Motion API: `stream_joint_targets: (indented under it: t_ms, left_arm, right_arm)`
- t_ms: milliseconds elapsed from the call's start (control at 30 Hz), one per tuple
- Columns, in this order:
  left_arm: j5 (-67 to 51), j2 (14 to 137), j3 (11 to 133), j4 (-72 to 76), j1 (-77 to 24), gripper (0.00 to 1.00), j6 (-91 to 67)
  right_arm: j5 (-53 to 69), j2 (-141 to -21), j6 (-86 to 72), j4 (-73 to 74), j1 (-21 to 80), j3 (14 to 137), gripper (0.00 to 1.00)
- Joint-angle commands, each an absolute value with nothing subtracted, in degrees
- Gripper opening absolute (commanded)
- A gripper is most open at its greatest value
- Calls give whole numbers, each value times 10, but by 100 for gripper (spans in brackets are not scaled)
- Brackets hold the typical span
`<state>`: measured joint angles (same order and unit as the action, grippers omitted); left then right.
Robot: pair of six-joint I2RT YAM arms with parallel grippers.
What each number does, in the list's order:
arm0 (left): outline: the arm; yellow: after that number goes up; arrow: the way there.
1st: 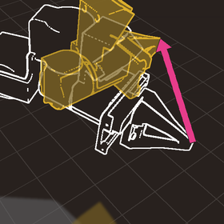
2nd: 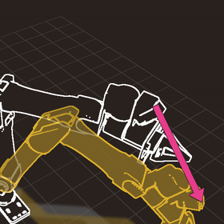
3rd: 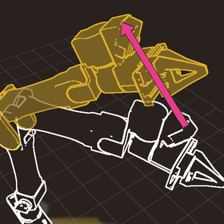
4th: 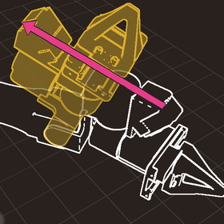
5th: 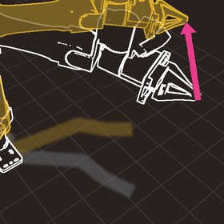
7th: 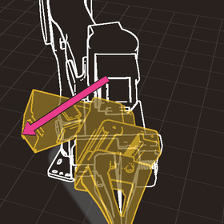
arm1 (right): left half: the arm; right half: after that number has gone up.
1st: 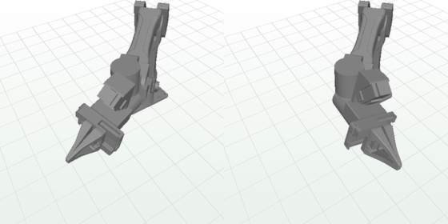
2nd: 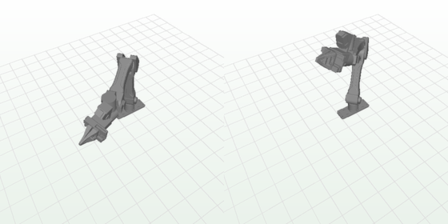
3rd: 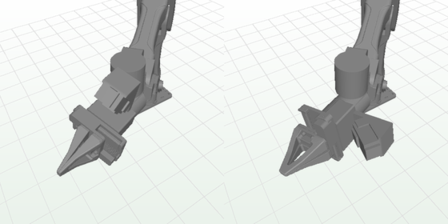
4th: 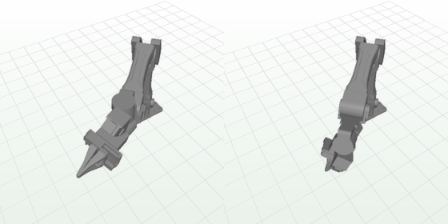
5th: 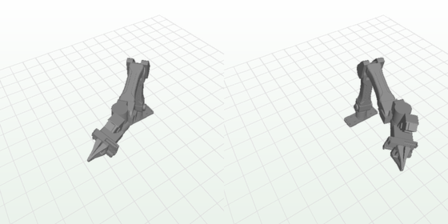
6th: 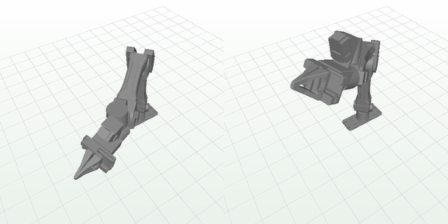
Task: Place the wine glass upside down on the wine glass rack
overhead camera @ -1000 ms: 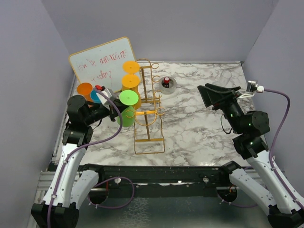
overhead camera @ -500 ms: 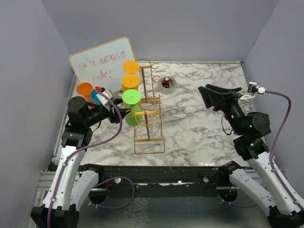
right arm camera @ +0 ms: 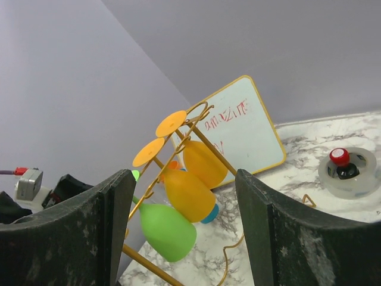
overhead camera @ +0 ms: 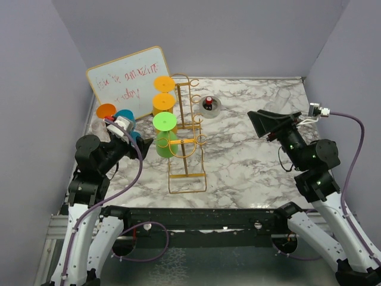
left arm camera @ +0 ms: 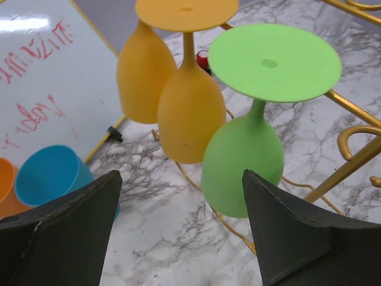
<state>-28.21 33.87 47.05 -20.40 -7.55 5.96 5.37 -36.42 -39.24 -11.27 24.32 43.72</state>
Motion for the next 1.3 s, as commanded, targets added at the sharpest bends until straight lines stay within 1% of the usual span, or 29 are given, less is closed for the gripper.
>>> stream_joint_targets:
  t_ms: [0, 67, 100, 167, 200, 233, 300, 367, 433, 533, 567, 600, 667, 700, 733, 767, 900, 1033, 1133, 1267]
  left_arm:
    - [-164, 328, 508, -274, -73, 84, 35]
    - [-131, 326, 511, -280, -72, 82, 16]
    - [-111, 328, 511, -286, -72, 78, 8]
    - [-59, 339, 509, -301, -72, 67, -6]
    - [-21, 348, 510, -310, -72, 64, -23]
    - [15, 361, 515, -320, -72, 64, -37]
    - [72, 390, 528, -338, -73, 69, -63]
    - [93, 421, 540, -345, -72, 75, -88]
    - [88, 449, 542, -327, -72, 81, -105]
    - [93, 505, 552, -291, -73, 82, -124]
    - [94, 528, 558, -279, -72, 80, -126]
    - [92, 553, 566, -265, -72, 77, -127]
    - [86, 603, 592, -249, -72, 63, -124]
    - [86, 627, 608, -246, -72, 58, -122]
    - [89, 647, 624, -245, -70, 54, -120]
    - [93, 666, 638, -242, -69, 52, -120]
    - [79, 728, 685, -239, -59, 51, -108]
    - [63, 774, 696, -240, -39, 50, -120]
    - [30, 806, 695, -241, -23, 46, -128]
    - [-37, 830, 693, -248, -11, 44, -123]
  right_arm:
    - [39, -365, -410, -34, 245, 469, 73]
    - [29, -365, -418, -12, 245, 472, 73]
    - [24, -366, -424, -3, 245, 473, 73]
    - [11, -368, -436, 29, 245, 482, 73]
    - [5, -370, -443, 58, 245, 490, 73]
    - [2, -374, -449, 85, 245, 499, 73]
    - [-21, -380, -459, 132, 246, 513, 73]
    - [-26, -382, -471, 166, 245, 519, 72]
    - [-23, -374, -476, 176, 246, 514, 71]
    - [-18, -361, -485, 190, 245, 506, 71]
    - [-18, -358, -488, 197, 245, 507, 71]
    - [-19, -355, -489, 205, 245, 508, 70]
    - [-21, -351, -489, 222, 245, 512, 70]
    - [-23, -351, -489, 231, 246, 516, 70]
    - [-25, -351, -489, 241, 245, 521, 70]
    - [-25, -351, -488, 247, 245, 525, 70]
    - [-28, -347, -496, 251, 245, 525, 70]
    - [-39, -355, -498, 258, 245, 530, 69]
    - [-40, -367, -496, 270, 245, 538, 69]
    - [-36, -381, -493, 282, 245, 543, 69]
